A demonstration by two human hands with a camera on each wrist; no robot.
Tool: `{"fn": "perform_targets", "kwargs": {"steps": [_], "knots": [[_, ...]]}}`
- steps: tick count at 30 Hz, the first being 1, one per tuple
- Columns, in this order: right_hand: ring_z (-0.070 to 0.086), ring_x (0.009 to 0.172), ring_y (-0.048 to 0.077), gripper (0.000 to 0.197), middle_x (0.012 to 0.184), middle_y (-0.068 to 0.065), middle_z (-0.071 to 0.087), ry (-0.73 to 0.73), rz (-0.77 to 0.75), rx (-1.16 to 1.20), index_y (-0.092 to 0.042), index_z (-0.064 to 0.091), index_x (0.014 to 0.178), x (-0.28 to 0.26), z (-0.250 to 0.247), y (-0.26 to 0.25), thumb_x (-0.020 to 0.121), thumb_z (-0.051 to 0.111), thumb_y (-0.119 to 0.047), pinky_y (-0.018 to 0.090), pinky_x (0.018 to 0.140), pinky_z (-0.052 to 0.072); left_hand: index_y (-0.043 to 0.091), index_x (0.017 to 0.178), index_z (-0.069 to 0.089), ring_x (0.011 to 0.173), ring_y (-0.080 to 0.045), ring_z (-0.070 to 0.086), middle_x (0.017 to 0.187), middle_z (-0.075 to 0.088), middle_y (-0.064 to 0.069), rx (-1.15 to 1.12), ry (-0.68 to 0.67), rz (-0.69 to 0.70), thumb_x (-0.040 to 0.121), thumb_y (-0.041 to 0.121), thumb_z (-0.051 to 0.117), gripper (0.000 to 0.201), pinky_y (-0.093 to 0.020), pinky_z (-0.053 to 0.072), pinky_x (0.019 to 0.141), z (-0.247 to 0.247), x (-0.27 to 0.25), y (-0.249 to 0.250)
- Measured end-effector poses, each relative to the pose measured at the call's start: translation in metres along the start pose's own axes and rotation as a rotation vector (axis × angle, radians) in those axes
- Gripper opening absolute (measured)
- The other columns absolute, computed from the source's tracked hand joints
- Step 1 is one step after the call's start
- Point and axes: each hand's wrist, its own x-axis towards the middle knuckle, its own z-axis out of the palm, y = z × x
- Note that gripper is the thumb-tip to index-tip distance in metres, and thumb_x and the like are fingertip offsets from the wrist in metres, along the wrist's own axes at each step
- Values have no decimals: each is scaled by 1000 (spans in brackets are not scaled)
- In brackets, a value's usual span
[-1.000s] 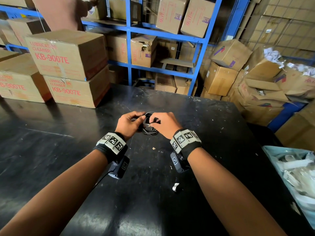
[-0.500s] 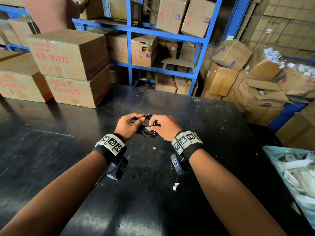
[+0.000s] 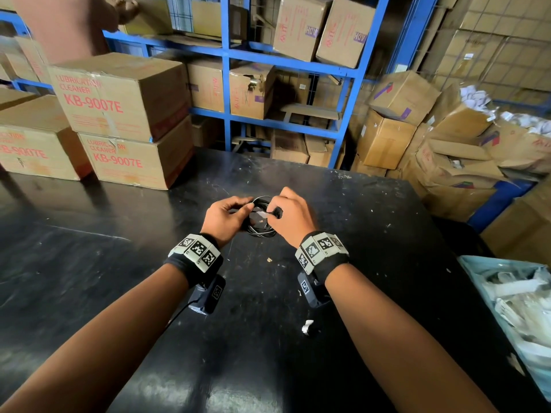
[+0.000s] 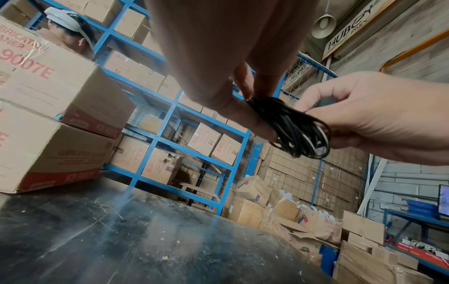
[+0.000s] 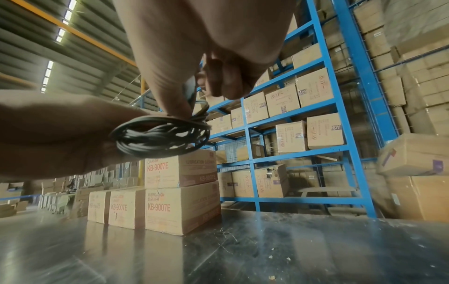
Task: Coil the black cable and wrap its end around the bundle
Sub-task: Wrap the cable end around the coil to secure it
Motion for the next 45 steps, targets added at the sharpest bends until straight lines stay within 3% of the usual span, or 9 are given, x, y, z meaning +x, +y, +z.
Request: {"fn": "perform_targets", "kwargs": {"steps": [5, 12, 18, 20, 23, 28, 35, 39, 45], "knots": [[56, 70, 31, 2, 85, 7, 56, -75, -27, -36, -11, 66, 75, 0, -1, -2, 73, 67, -11, 39, 60, 47, 6, 102, 66, 55, -11, 66, 74, 66, -6, -1, -14, -16, 86, 8, 61, 18, -24, 54, 52, 2, -2, -1], [55, 72, 29, 4, 91, 5, 55, -107, 33, -165, -14, 63, 79, -2, 3, -2, 80, 62, -18, 29, 59, 35, 5, 104, 65, 56, -9, 66, 78, 66, -5, -18, -42, -14, 86, 6, 59, 18, -22, 54, 54, 5, -5, -4], [59, 79, 32, 6, 92, 6, 64, -106, 31, -141, -16, 63, 83, -5, 4, -2, 78, 61, -18, 31, 61, 41, 6, 112, 63, 56, -5, 63, 71, 66, 2, -43, -69, -60, 89, 7, 55, 24, -20, 54, 56, 6, -6, -4], [60, 80, 32, 7, 92, 5, 66, -102, 29, -131, -17, 62, 84, -7, 3, -1, 77, 61, -18, 32, 63, 44, 13, 106, 67, 56, -6, 62, 65, 65, 9, -30, -95, -53, 89, 8, 55, 21, -22, 56, 60, 4, -7, -4], [60, 79, 31, 8, 91, 3, 68, -92, 22, -135, -18, 62, 86, -10, 3, 0, 78, 61, -19, 31, 63, 45, 27, 95, 68, 59, -7, 63, 74, 64, -1, 0, -125, -43, 90, 10, 55, 21, -22, 56, 63, 3, -7, -6], [61, 76, 36, 10, 84, 9, 70, -83, -2, -186, -17, 61, 89, -14, 4, 0, 80, 59, -22, 32, 61, 43, 26, 99, 67, 63, -11, 68, 81, 67, -7, 80, -116, -60, 89, 14, 57, 18, -29, 58, 68, 2, -5, -14], [63, 86, 34, 14, 92, 6, 72, -134, -32, -234, -17, 65, 93, -15, 6, 0, 83, 57, -22, 35, 68, 48, 10, 111, 66, 62, -5, 67, 84, 69, -2, 126, -150, -67, 90, 12, 55, 24, -16, 53, 61, 4, -7, -14], [64, 86, 31, 15, 93, 2, 72, -111, -45, -232, -24, 72, 91, -15, 8, 2, 83, 59, -25, 35, 67, 50, 14, 108, 66, 57, -5, 67, 60, 68, 7, 130, -164, -61, 91, 11, 54, 22, -15, 51, 55, 2, -10, -12], [63, 75, 30, 14, 83, 8, 70, -137, -40, -12, -19, 72, 88, -15, 8, 6, 80, 61, -20, 37, 66, 52, 13, 107, 68, 58, -8, 68, 71, 71, 3, 109, -130, -49, 90, 10, 55, 21, -19, 54, 58, -1, -7, -17]]}}
